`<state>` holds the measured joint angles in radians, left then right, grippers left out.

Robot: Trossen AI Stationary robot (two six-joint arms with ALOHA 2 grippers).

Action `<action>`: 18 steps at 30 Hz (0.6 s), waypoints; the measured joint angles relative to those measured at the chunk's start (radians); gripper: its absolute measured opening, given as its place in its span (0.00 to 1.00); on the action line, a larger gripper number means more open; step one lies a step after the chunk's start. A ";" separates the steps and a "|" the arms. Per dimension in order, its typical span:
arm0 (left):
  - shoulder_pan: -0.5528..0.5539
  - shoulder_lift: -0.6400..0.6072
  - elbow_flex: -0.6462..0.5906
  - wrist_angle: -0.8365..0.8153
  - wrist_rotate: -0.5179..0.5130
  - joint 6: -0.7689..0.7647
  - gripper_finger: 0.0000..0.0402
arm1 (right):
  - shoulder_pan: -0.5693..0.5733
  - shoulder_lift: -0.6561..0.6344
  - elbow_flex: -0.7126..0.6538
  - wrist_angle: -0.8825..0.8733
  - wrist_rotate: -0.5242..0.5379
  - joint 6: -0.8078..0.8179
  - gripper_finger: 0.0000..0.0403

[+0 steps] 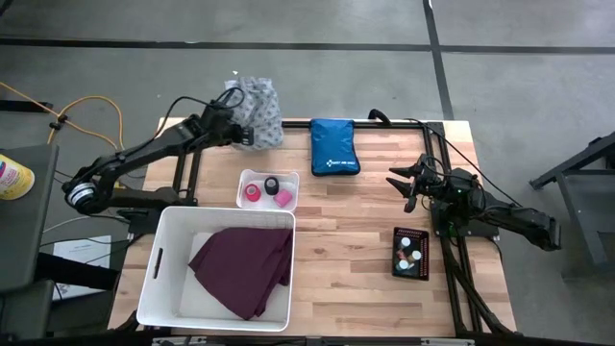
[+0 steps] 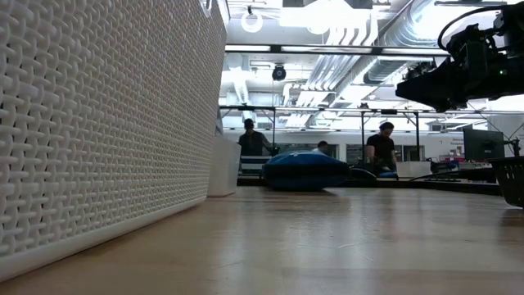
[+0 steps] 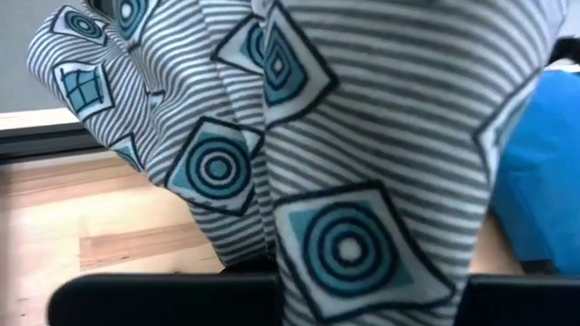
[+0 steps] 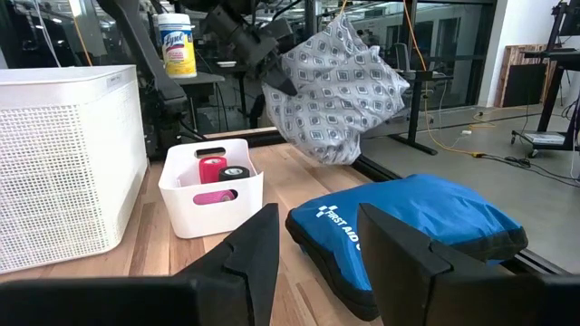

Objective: Pick & place medical supplies in basket/bin
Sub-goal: Put the gray patient gown into the white laundry organizer

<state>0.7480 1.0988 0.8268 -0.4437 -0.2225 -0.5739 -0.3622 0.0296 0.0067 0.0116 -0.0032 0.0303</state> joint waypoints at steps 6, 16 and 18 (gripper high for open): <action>0.011 -0.016 0.001 0.005 0.019 0.006 0.10 | 0.000 0.000 0.000 0.000 0.000 0.000 0.34; 0.011 -0.041 0.001 0.067 0.047 0.049 0.10 | 0.000 0.000 0.000 0.000 0.000 0.000 0.34; 0.011 -0.061 0.002 0.077 0.049 0.060 0.10 | 0.000 0.000 0.000 0.000 0.000 0.000 0.34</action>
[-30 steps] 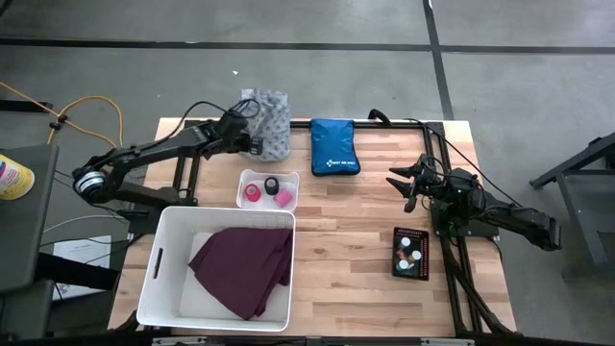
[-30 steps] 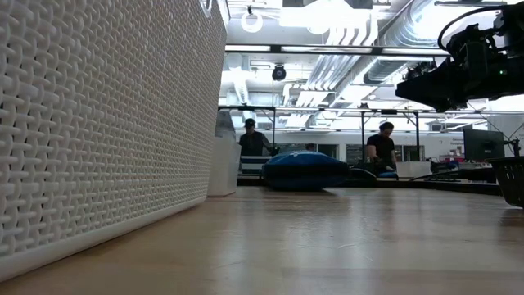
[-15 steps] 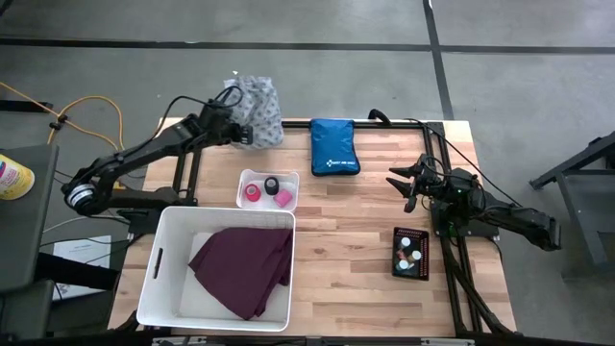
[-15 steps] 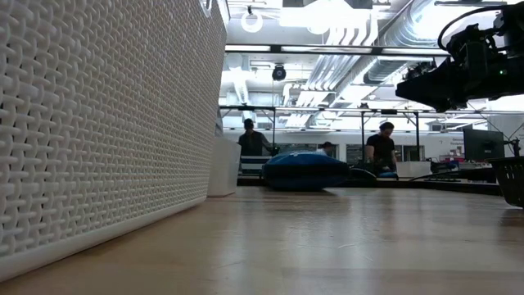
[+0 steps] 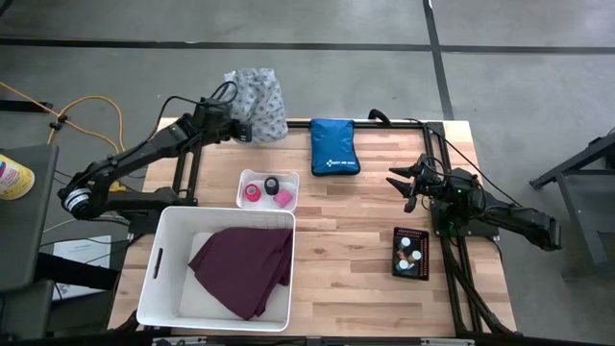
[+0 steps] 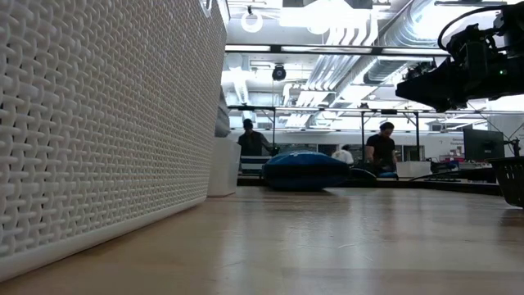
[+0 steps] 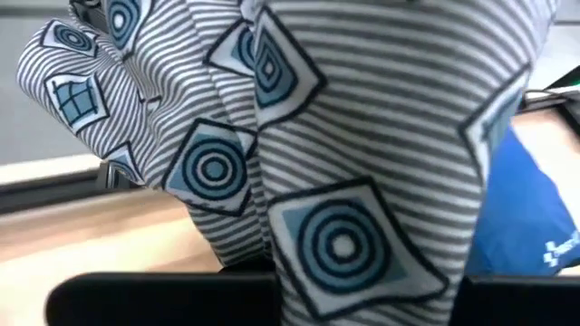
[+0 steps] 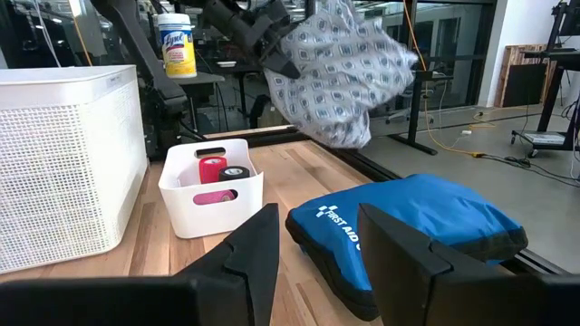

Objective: Pick & place medical supplies in basket/bin
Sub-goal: Put the gray patient gown into the white laundry organizer

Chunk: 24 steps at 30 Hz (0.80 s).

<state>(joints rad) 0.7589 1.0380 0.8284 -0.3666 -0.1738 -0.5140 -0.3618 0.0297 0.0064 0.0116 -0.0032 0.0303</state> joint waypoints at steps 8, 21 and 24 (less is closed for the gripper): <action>-0.009 -0.099 0.000 0.000 0.016 0.051 0.10 | 0.000 0.000 0.000 0.000 0.000 0.000 0.34; -0.128 -0.238 0.001 0.000 0.046 0.120 0.10 | 0.000 0.000 0.000 0.000 0.000 0.000 0.34; -0.174 -0.253 0.001 0.000 0.047 0.127 0.10 | 0.000 0.000 0.000 0.000 0.000 0.000 0.34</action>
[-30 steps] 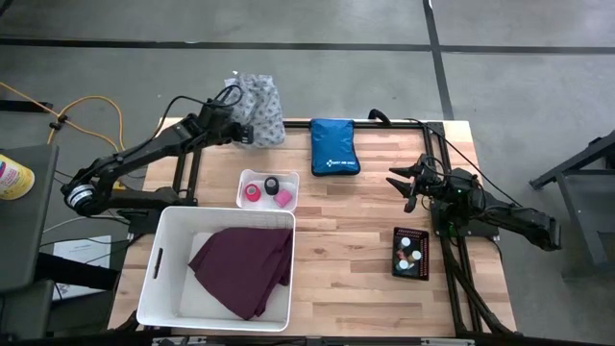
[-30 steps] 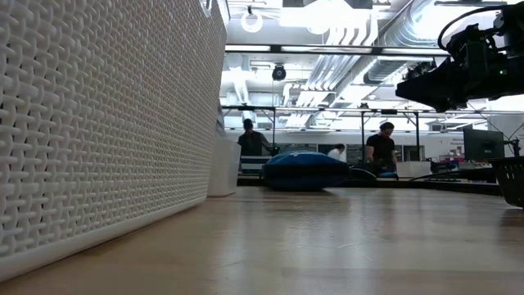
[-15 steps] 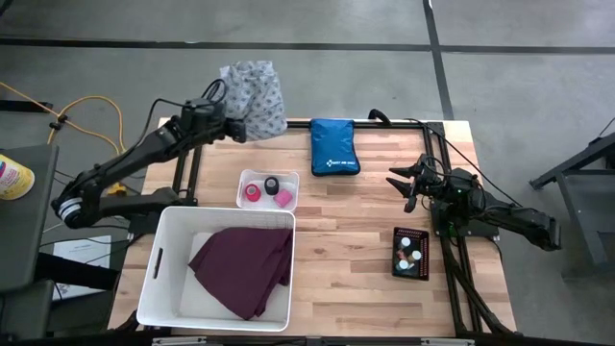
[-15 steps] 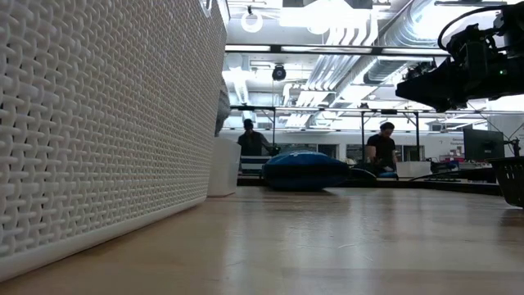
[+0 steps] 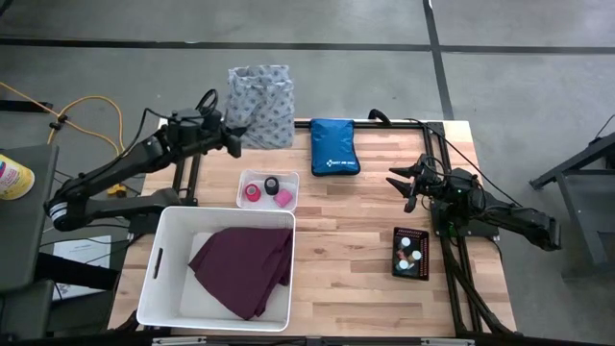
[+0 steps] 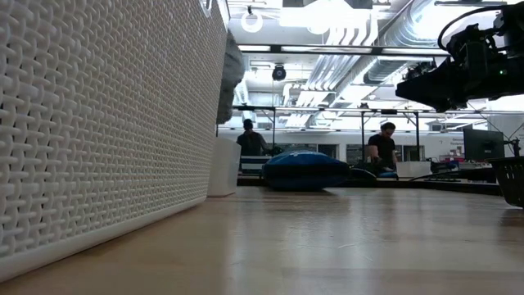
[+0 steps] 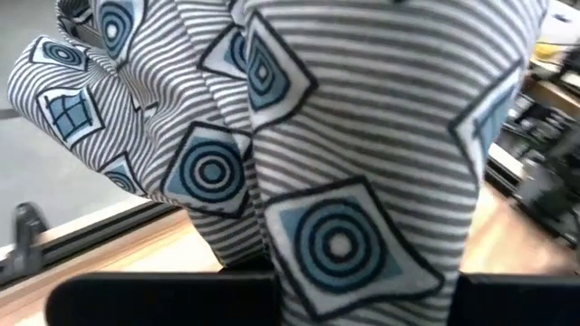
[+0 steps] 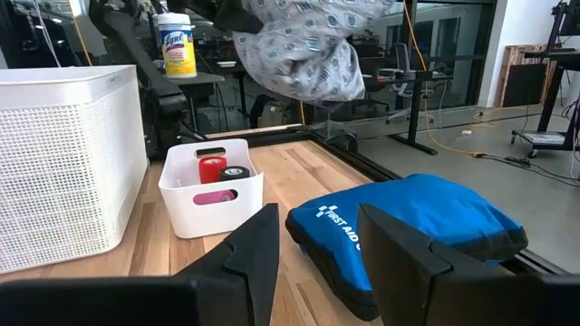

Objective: Pick & place medical supplies in basket/bin
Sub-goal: Put the gray patient gown into the white laundry organizer

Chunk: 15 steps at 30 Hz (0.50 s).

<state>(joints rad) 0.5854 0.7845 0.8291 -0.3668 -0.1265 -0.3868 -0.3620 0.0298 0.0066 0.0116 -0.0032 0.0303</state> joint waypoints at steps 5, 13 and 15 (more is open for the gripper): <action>-0.072 -0.030 0.000 0.001 0.001 0.007 0.10 | 0.000 0.000 0.000 0.000 0.000 0.000 0.34; -0.220 -0.059 0.000 0.001 0.000 0.007 0.10 | 0.000 0.000 0.000 0.000 0.000 0.000 0.34; -0.257 -0.064 0.000 0.002 0.000 0.007 0.10 | 0.000 0.000 0.000 0.000 0.000 0.000 0.34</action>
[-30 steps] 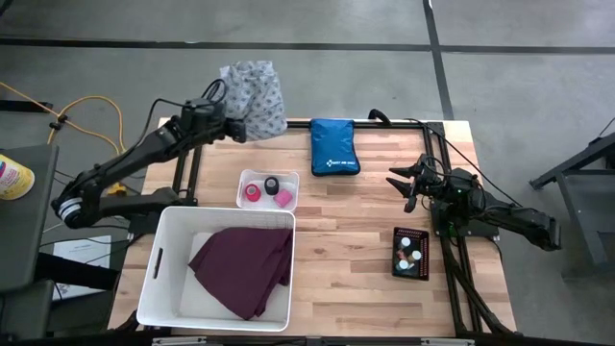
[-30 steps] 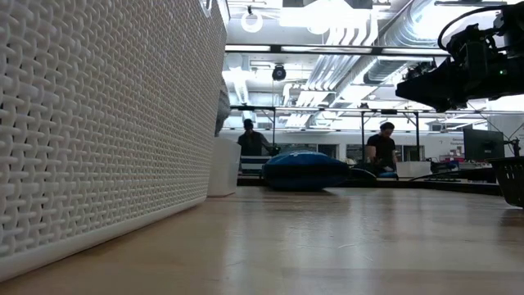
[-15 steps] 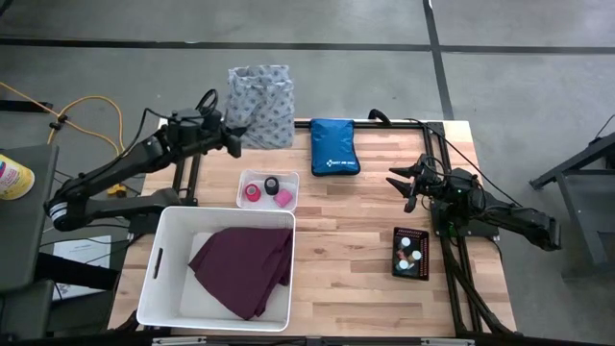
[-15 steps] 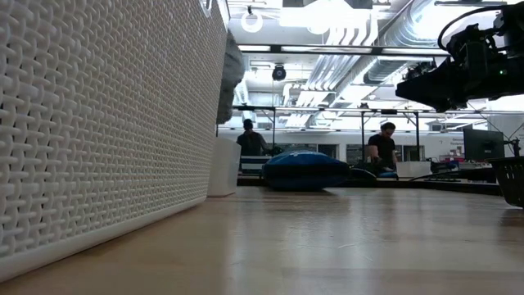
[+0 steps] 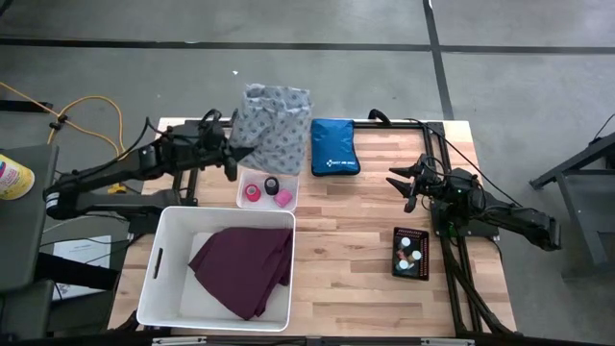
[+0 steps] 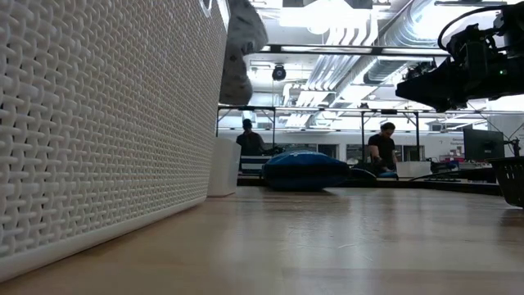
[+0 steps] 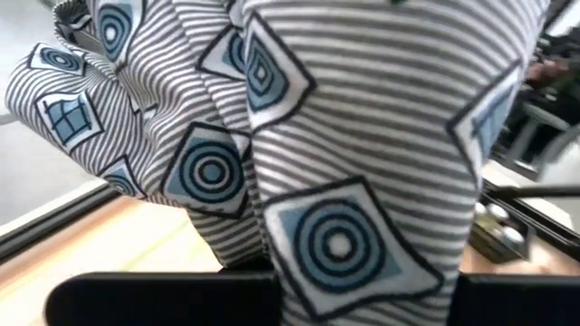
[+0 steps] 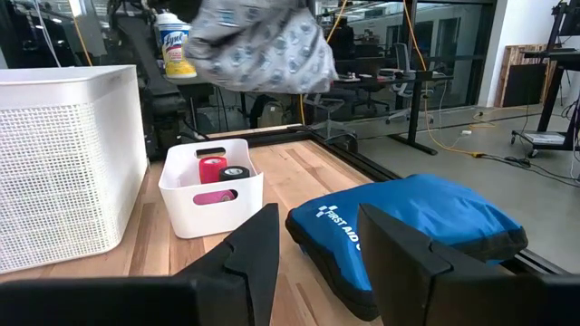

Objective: Pick & place medical supplies in basket/bin
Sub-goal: Put the gray patient gown into the white laundry organizer

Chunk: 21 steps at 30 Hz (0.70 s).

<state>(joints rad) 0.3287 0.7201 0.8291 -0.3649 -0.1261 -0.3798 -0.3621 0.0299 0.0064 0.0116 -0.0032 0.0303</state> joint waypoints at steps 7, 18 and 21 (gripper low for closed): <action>-0.131 -0.011 0.000 0.032 -0.003 0.007 0.10 | 0.000 0.000 0.000 0.000 0.000 0.000 0.34; -0.326 -0.012 0.000 0.098 -0.002 0.014 0.10 | 0.000 0.000 0.000 0.000 0.000 0.000 0.34; -0.382 -0.016 0.000 0.104 -0.002 0.014 0.10 | 0.000 0.000 0.000 0.000 0.000 0.000 0.34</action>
<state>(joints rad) -0.0537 0.7039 0.8291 -0.2611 -0.1284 -0.3660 -0.3618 0.0299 0.0066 0.0116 -0.0032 0.0303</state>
